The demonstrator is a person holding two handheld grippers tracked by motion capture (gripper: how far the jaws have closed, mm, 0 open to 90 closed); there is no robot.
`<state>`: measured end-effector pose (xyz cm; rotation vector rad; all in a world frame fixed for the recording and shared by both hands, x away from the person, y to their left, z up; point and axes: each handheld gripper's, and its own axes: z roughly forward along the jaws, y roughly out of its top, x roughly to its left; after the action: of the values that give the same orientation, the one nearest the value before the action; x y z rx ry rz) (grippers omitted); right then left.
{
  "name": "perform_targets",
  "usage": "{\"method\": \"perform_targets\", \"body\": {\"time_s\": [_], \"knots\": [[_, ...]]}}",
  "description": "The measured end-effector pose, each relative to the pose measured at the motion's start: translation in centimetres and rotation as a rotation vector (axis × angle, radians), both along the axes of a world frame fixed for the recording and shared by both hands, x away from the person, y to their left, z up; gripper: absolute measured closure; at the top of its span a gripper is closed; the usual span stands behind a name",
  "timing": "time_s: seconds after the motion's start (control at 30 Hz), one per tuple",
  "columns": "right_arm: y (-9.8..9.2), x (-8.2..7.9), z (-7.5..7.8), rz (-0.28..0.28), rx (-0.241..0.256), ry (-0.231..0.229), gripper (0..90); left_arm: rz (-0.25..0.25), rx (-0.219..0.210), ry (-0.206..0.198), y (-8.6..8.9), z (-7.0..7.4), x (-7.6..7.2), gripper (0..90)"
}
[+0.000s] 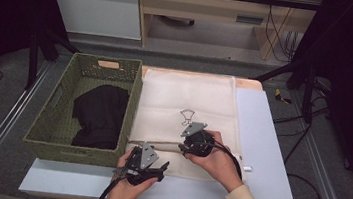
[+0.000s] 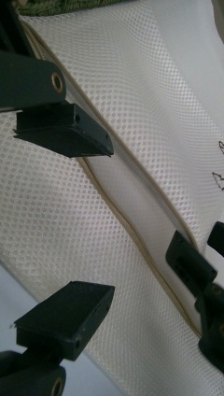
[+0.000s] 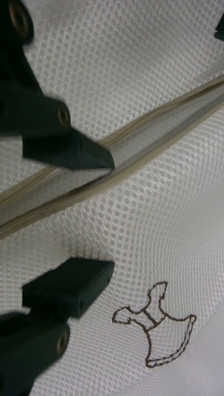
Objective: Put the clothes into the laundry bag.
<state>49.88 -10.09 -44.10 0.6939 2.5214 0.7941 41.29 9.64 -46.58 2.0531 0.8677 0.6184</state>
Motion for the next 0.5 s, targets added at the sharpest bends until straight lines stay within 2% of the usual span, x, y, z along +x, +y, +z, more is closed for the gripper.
{"method": "perform_targets", "body": {"time_s": [0.03, 0.1, 0.2, 0.23, 0.3, 0.33, 0.37, 0.4, 0.5], "knots": [[0.0, 0.1, 0.0, -0.002, -0.004, 0.0, 54.3, -0.002, -0.002, 0.001, -0.1, 0.0, 0.0, 27.8], [0.2, 0.2, 0.3, 0.004, 0.005, 0.0, 71.0, -0.01, -0.005, 0.012, -0.1, -0.1, -0.1, 29.5], [0.4, 0.4, 1.0, 0.007, 0.016, -0.009, 81.0, -0.013, 0.003, -0.003, -0.1, 0.0, 0.0, 32.4], [0.4, 0.5, 1.3, 0.003, 0.021, -0.017, 82.7, -0.014, 0.011, -0.016, -0.1, 0.0, 0.1, 33.5], [0.3, 0.7, 1.7, -0.001, 0.025, -0.023, 84.3, -0.016, 0.011, -0.017, -0.2, 0.0, 0.1, 33.9], [0.4, 1.1, 2.6, -0.002, 0.029, -0.039, 85.5, -0.017, 0.025, -0.033, -0.1, 0.0, 0.2, 35.8], [0.4, 1.2, 3.0, -0.004, 0.03, -0.044, 85.7, -0.021, 0.029, -0.035, -0.2, -0.1, 0.2, 36.7], [0.4, 1.3, 3.3, -0.005, 0.034, -0.054, 85.8, -0.031, 0.003, 0.0, -0.4, -0.2, 0.0, 36.9], [0.4, 1.8, 4.9, -0.013, 0.041, -0.09, 86.2, -0.04, 0.007, 0.0, -0.5, -0.3, 0.1, 38.0]]}}
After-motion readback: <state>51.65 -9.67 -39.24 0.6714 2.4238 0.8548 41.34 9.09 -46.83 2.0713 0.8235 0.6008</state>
